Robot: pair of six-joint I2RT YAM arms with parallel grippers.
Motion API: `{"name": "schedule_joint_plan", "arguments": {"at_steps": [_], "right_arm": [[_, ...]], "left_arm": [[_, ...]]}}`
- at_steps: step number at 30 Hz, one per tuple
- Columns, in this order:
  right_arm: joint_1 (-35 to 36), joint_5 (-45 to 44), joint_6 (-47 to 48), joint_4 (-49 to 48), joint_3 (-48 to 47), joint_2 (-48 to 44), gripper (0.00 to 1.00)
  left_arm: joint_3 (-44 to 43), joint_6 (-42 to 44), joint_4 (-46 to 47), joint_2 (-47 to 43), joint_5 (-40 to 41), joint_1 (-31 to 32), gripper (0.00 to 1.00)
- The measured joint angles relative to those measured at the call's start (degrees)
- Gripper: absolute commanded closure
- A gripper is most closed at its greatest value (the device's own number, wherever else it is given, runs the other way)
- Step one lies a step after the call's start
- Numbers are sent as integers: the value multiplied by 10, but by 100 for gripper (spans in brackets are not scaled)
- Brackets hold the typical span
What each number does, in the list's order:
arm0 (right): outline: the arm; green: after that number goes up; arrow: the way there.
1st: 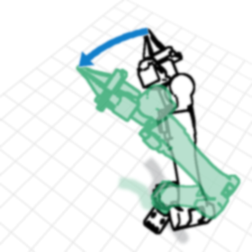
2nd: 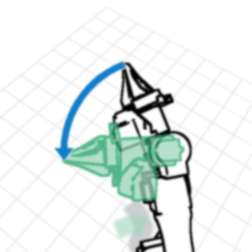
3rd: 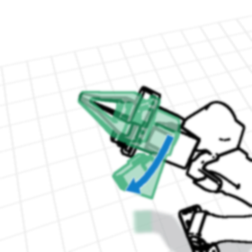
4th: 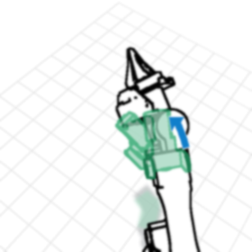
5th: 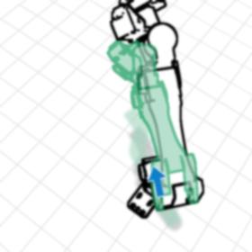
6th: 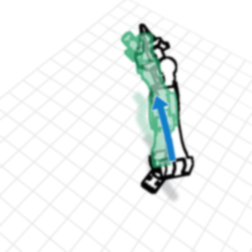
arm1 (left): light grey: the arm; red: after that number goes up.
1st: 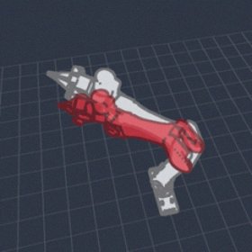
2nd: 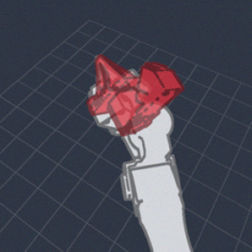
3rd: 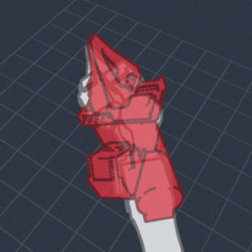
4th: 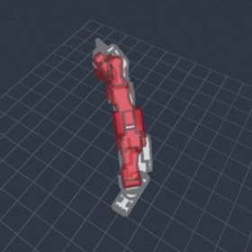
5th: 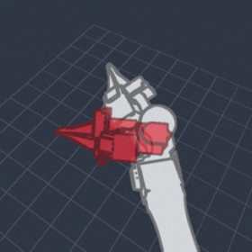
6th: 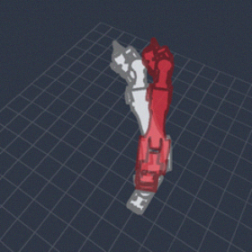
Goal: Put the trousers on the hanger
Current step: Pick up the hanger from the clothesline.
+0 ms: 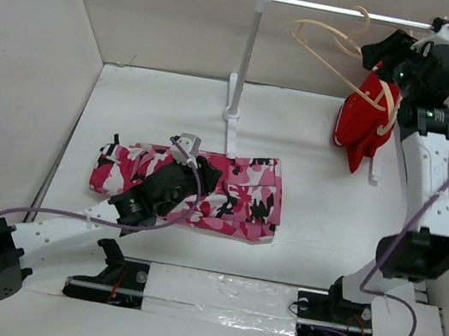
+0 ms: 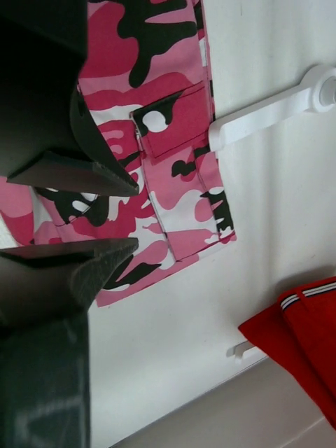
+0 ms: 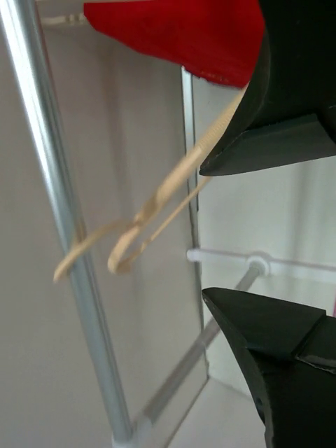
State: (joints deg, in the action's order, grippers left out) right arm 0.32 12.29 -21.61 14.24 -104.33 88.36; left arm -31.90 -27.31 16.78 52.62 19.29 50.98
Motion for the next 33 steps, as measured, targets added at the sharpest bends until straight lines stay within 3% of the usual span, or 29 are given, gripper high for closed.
{"name": "schedule_joint_plan", "arguments": {"at_steps": [5,8,15,20,22,25,26,30,33], "right_arm": [[-35,3,44,35,-14,85,12],[-52,4,56,42,12,83,10],[-74,30,99,58,11,82,12],[-63,59,109,58,40,74,22],[-59,67,109,59,43,75,29],[-55,78,111,58,45,75,59],[-53,82,112,55,48,73,74],[-31,86,107,46,61,65,96],[-11,72,105,46,66,55,100]], "left_arm": [[14,13,8,-31,-24,1,69],[14,14,16,-38,-32,1,69],[14,15,18,-37,-45,1,70],[14,15,18,-37,-44,1,70],[14,15,19,-37,-42,1,70],[14,15,19,-35,-40,1,70],[14,15,19,-34,-40,1,70],[14,15,19,-32,-38,1,70],[14,15,19,-28,-38,1,70]]}}
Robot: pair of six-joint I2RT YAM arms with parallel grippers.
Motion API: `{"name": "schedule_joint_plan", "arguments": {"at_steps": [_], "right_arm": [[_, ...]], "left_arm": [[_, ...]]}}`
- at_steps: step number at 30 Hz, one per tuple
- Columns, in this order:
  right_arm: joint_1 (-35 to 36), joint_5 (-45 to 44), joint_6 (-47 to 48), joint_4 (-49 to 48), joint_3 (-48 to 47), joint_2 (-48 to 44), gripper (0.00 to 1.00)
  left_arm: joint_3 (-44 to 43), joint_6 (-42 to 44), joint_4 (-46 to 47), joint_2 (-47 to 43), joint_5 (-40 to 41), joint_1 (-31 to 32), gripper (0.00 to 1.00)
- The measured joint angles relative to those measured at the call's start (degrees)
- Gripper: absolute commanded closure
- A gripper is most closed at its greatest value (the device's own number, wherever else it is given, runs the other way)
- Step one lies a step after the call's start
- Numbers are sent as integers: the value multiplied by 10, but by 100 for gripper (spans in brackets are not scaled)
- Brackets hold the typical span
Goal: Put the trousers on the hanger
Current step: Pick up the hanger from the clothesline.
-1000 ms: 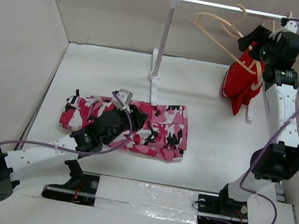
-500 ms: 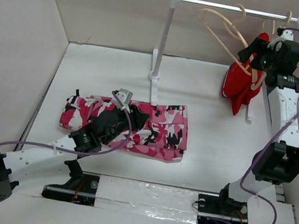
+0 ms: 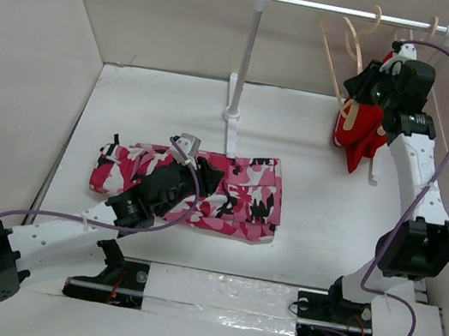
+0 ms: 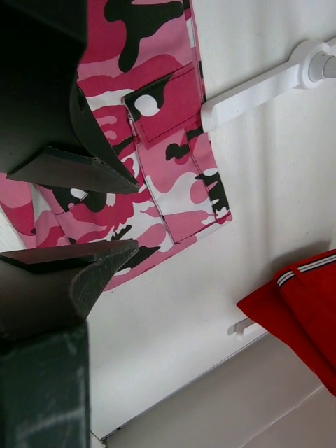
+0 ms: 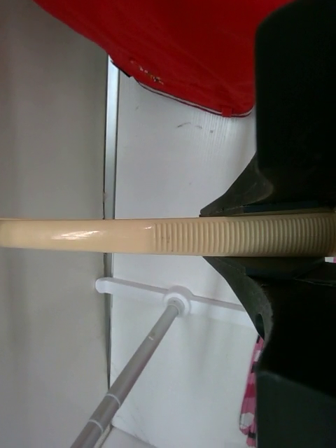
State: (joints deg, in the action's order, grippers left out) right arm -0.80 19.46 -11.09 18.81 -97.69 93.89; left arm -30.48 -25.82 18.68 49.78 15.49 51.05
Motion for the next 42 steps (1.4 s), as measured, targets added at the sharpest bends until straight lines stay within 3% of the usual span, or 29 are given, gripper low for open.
{"name": "schedule_joint_plan", "arguments": {"at_steps": [8,16,29,38,42], "right_arm": [[66,-61,-24,-22,24,-75,100],[127,-181,-17,-15,73,-168,100],[174,-292,-23,-35,326,-283,100],[289,-319,-117,-61,598,-429,100],[318,-322,-157,-64,674,-467,100]], "left_arm": [[0,0,0,6,8,0,68],[0,0,0,11,12,0,54],[-80,-16,-5,67,-27,0,45],[-212,-61,5,236,-94,3,43],[-273,-68,4,323,-104,19,42]]}}
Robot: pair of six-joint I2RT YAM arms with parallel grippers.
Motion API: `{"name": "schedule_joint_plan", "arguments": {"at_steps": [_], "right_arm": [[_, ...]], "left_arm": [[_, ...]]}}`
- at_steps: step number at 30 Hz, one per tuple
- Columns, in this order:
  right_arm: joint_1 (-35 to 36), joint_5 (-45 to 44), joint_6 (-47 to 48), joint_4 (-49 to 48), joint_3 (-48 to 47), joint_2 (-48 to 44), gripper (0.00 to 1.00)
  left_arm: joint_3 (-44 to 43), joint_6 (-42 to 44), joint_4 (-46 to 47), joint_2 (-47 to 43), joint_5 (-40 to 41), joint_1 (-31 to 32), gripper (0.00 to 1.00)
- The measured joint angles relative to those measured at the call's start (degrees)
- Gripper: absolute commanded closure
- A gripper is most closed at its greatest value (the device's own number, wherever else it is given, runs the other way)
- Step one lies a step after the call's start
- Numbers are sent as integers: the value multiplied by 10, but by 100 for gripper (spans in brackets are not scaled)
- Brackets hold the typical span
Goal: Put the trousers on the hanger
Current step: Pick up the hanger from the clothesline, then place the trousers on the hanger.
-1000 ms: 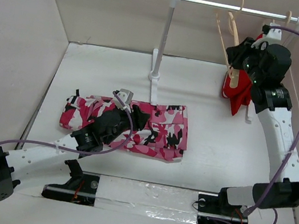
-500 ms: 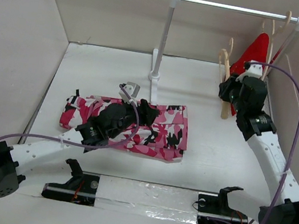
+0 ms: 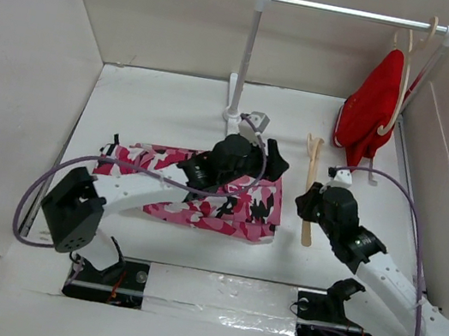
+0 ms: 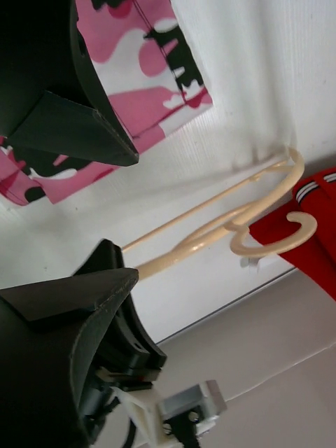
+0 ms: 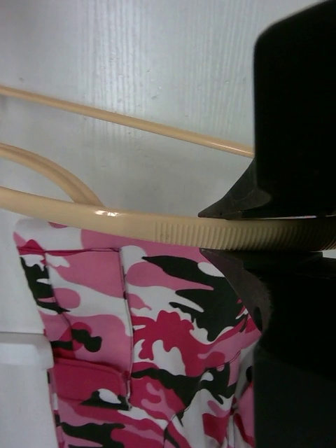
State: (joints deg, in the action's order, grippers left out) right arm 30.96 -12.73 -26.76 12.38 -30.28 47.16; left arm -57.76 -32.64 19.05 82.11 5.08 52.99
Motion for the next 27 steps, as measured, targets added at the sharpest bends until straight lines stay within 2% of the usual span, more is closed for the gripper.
{"name": "schedule_joint_plan", "arguments": {"at_steps": [7,20,23,27], "right_arm": [[24,-3,-28,-8,27,-29,100],[47,3,-44,-30,57,-42,100],[54,5,-49,-30,59,-52,100],[59,5,-55,-30,61,-58,100]], "left_arm": [[-122,4,-18,133,17,35,42],[-218,7,-22,240,62,39,44],[-240,7,-22,266,79,39,47],[-249,7,-25,291,96,39,61]]}}
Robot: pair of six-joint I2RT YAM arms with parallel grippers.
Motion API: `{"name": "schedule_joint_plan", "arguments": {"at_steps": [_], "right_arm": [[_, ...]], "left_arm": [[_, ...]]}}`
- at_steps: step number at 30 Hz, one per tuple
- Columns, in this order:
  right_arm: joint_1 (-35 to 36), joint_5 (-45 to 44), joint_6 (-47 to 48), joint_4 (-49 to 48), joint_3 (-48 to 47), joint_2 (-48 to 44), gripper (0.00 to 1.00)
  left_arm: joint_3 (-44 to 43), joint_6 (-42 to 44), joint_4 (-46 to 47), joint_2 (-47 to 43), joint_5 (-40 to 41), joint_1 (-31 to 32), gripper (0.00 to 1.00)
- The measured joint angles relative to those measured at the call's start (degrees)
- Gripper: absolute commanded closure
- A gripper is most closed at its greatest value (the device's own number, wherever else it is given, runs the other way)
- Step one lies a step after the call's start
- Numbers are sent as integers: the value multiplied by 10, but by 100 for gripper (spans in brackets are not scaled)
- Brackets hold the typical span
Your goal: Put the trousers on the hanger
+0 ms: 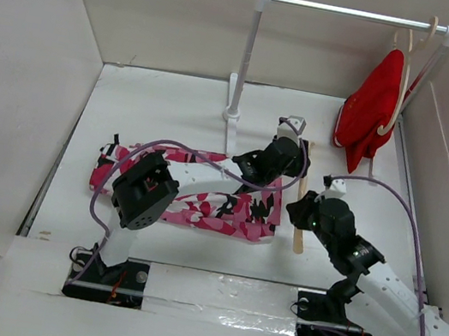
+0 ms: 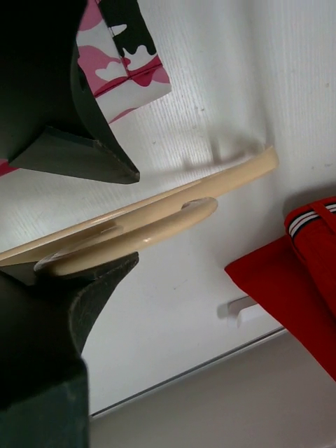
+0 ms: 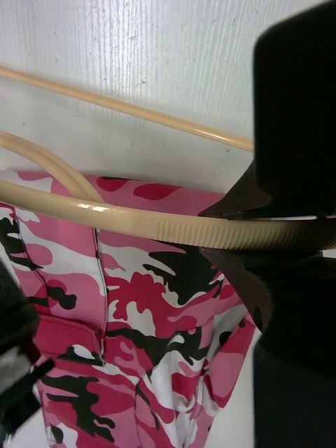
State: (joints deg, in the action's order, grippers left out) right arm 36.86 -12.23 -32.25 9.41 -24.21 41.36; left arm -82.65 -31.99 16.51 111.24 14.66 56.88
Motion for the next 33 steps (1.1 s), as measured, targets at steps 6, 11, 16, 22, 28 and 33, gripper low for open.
{"name": "schedule_joint_plan", "arguments": {"at_steps": [6,11,16,22,28,33], "right_arm": [[9,2,-2,-5,7,0,100],[27,-6,-12,-9,8,2,100],[50,-20,-27,-11,19,2,100],[64,-28,-36,-9,23,2,100],[65,-32,-37,-1,23,0,100],[68,-32,-37,11,23,-5,71]], "left_arm": [[0,-6,8,7,21,6,88],[10,-16,17,7,44,10,96],[13,-15,21,7,65,12,76],[13,-15,34,7,92,0,68],[24,-21,61,7,97,2,100],[48,-40,82,-2,95,5,100]]}}
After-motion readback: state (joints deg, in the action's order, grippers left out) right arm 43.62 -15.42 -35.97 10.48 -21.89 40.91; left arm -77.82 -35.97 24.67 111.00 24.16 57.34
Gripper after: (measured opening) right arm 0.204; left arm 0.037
